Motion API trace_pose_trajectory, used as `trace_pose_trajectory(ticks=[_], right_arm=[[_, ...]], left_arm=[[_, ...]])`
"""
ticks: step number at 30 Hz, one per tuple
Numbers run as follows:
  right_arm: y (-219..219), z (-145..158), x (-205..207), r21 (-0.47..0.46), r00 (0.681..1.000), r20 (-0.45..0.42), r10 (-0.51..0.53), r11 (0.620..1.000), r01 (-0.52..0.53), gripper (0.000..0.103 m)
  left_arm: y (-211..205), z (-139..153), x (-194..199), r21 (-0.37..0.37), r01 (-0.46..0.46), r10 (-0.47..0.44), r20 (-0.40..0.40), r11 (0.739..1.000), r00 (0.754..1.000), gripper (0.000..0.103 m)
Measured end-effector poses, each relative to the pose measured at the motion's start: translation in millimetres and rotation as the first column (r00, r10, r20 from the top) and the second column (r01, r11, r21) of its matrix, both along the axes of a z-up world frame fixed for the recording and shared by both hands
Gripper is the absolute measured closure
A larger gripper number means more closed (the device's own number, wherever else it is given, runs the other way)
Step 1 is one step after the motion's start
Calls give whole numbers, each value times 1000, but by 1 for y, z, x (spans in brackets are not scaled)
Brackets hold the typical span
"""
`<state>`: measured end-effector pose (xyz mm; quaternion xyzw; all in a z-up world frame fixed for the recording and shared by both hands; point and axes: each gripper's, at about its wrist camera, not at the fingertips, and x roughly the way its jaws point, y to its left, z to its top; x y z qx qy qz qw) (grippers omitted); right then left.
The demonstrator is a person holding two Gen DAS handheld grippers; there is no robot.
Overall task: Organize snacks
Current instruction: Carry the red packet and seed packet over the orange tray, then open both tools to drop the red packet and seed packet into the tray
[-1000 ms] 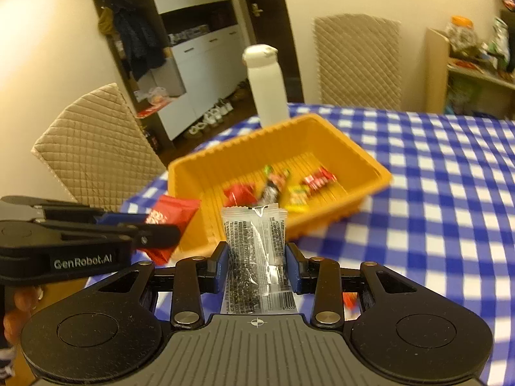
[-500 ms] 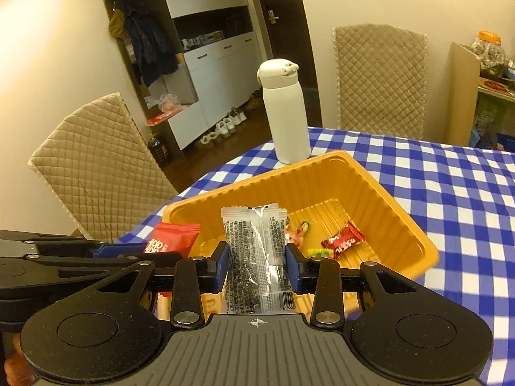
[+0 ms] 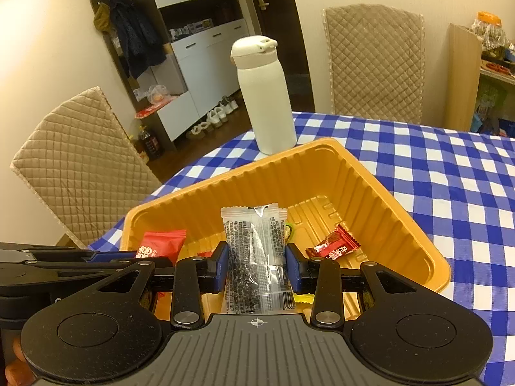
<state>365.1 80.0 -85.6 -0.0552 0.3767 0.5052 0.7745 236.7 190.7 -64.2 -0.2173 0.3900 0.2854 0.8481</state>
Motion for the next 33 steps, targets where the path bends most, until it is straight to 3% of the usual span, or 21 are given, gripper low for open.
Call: trace_pose_trajectory(ticks=[8, 33], right_arm=[[3, -5, 8, -1, 1000, -14, -18, 1000, 18, 65], [-1, -14, 21, -42, 997, 43, -56, 997, 58, 65]], left_arm=[[7, -9, 5, -40, -15, 15, -14, 999, 1000, 78], [12, -11, 16, -21, 16, -17, -26, 1000, 1000, 75]])
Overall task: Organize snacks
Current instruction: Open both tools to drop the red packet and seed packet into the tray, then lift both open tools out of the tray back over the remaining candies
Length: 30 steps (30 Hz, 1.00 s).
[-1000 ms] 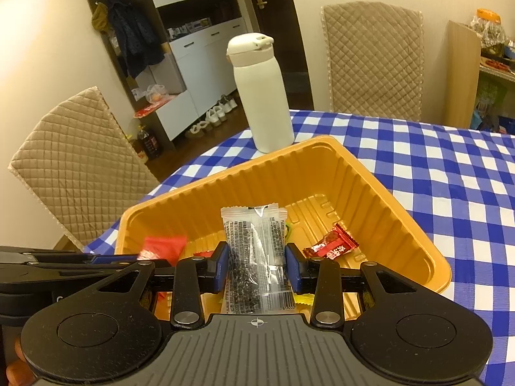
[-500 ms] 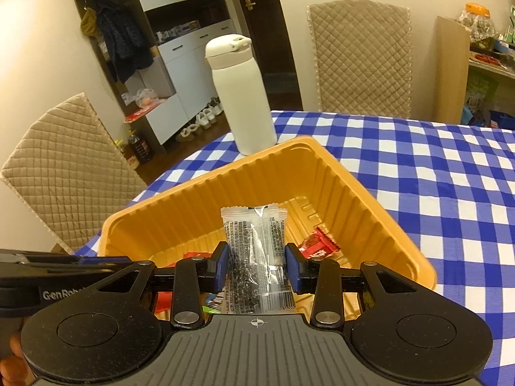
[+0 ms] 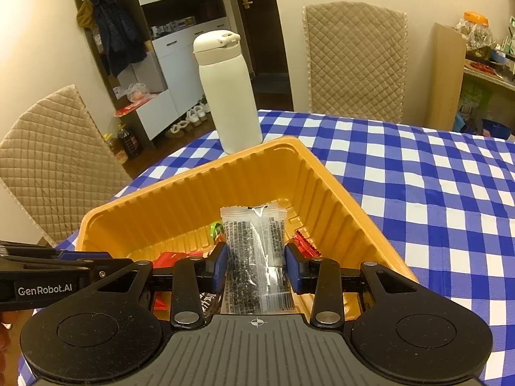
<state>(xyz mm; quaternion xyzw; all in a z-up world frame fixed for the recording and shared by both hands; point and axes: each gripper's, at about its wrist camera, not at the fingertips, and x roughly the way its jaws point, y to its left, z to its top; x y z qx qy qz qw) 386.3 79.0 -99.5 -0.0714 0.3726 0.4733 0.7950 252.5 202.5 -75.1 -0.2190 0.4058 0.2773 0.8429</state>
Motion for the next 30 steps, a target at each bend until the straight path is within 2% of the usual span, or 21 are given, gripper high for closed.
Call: trace_pose_trajectory(ticks=[4, 6, 7, 13, 19, 25, 27, 30], right_arm=[[-3, 3, 4, 16, 999, -18, -32, 999, 32, 62], [-7, 6, 6, 31, 998, -31, -47, 998, 48, 47], [-9, 9, 6, 40, 998, -27, -54, 998, 55, 46], [-29, 19, 1, 67, 996, -46, -80, 994, 83, 43], [-58, 29, -15, 89, 992, -66, -110, 989, 116, 41], [-88, 39, -37, 100, 986, -84, -144, 983, 152, 33], [-97, 42, -45, 99, 985, -88, -151, 982, 160, 31], [-109, 46, -58, 99, 983, -98, -158, 981, 168, 29]], left_arm=[[-1, 1, 0, 3, 3, -3, -2, 1000, 1000, 72], [-2, 2, -1, 8, 8, -8, -2, 1000, 1000, 72], [-3, 3, -2, 11, 12, -12, -1, 1000, 1000, 72], [-10, 9, -9, 23, 44, -45, 9, 999, 999, 69], [-19, 18, -25, 26, 81, -82, 25, 996, 996, 60], [-32, 29, -42, 34, 117, -119, 38, 993, 992, 55], [-40, 33, -48, 42, 134, -135, 40, 990, 990, 49], [-50, 37, -58, 54, 159, -161, 42, 986, 986, 47]])
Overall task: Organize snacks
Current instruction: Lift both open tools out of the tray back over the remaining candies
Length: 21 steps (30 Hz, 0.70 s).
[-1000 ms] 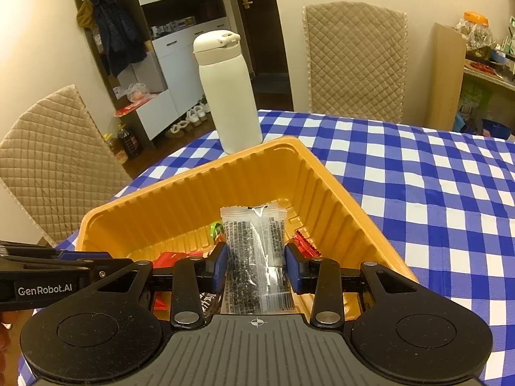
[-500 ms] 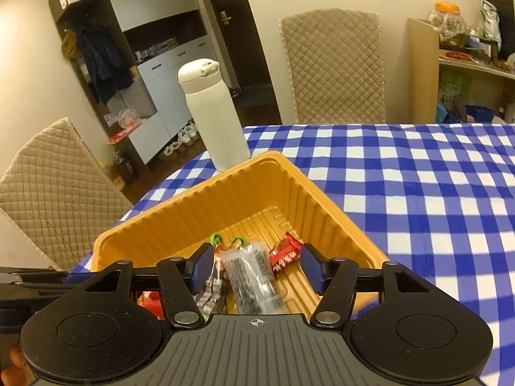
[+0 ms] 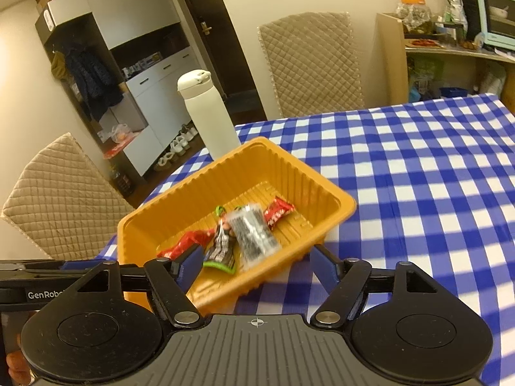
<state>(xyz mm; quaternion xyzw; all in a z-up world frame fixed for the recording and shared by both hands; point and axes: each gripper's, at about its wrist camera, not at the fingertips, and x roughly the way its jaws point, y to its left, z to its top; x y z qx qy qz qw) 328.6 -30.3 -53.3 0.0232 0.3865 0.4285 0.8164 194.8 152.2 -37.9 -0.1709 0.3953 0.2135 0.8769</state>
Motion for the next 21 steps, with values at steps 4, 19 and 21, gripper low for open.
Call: trace_pose_trajectory(ticks=[4, 19, 21], right_arm=[[-16, 8, -17, 0, 1000, 0, -5, 1000, 5, 25], [-86, 17, -88, -44, 998, -10, -57, 997, 56, 19], [-94, 16, -95, -55, 998, -17, -66, 996, 65, 19]], left_arm=[[-13, 4, -13, -2, 35, -35, 3, 999, 999, 46], [-70, 4, -58, -7, 169, -169, -19, 986, 985, 43], [-77, 3, -61, -12, 185, -185, -23, 983, 982, 43]])
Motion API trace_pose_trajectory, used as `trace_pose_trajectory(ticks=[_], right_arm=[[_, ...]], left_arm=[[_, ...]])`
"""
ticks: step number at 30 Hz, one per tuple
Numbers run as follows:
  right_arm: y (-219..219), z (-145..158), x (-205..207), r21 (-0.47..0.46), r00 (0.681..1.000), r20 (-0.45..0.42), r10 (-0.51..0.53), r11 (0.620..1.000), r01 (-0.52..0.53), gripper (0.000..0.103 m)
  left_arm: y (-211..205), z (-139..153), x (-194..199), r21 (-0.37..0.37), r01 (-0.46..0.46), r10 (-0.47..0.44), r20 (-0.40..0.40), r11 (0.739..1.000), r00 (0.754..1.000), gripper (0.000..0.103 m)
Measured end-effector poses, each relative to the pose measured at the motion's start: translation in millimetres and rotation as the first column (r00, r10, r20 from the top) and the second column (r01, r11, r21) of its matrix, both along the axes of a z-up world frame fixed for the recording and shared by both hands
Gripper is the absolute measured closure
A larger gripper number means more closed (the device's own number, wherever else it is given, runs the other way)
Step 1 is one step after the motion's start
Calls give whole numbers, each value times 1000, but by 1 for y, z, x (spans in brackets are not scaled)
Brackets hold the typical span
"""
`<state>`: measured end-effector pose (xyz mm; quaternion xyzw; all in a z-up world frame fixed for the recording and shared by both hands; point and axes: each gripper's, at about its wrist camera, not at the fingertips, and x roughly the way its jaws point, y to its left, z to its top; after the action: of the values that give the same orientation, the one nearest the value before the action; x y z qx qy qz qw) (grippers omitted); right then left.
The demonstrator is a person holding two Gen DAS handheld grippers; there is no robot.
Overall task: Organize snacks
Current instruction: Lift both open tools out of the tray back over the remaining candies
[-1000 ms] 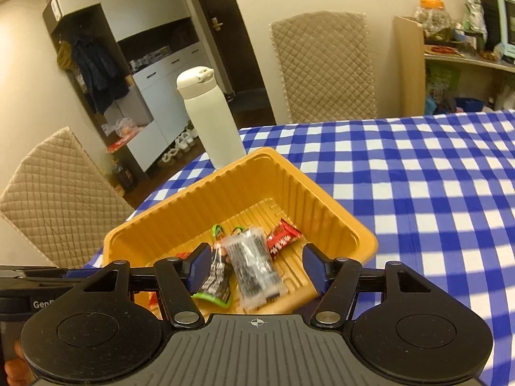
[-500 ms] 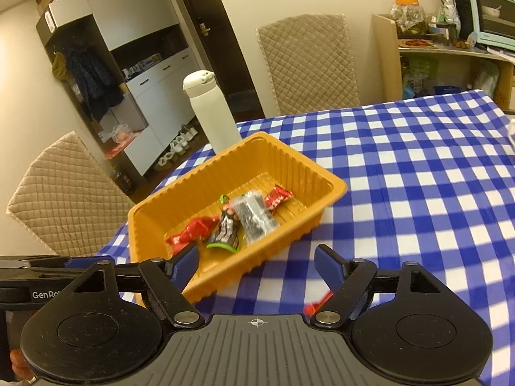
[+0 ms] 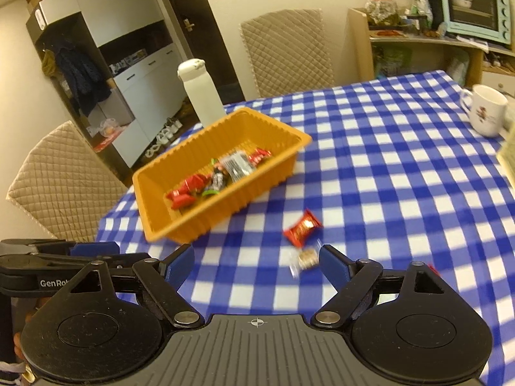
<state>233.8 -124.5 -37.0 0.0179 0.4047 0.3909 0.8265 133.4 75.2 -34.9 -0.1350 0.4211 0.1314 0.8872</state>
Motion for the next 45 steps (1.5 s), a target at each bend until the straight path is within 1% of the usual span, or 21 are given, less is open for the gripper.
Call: trace_pose_trajectory(ticks=[6, 11, 17, 26, 32, 45], right_arm=[[-26, -4, -22, -37, 1000, -6, -23, 999, 23, 19], [-47, -11, -36, -66, 999, -30, -38, 997, 36, 19], [-64, -19, -44, -89, 997, -60, -55, 995, 49, 19], [-71, -36, -50, -153, 995, -76, -61, 987, 48, 19], [-76, -44, -50, -173, 993, -93, -72, 983, 55, 19], [-79, -53, -44, -196, 987, -119, -106, 977, 82, 19]], left_arm=[[-25, -3, -10, 8, 61, -61, -9, 998, 998, 43], [-41, -5, -16, 8, 102, -101, -22, 995, 995, 43], [-54, -14, -19, 6, 138, -137, -62, 990, 989, 43], [-68, -28, -18, 8, 187, -185, -104, 982, 977, 43], [-76, -35, -13, 5, 223, -221, -128, 975, 967, 43], [-81, -43, -3, 0, 259, -256, -152, 966, 955, 43]])
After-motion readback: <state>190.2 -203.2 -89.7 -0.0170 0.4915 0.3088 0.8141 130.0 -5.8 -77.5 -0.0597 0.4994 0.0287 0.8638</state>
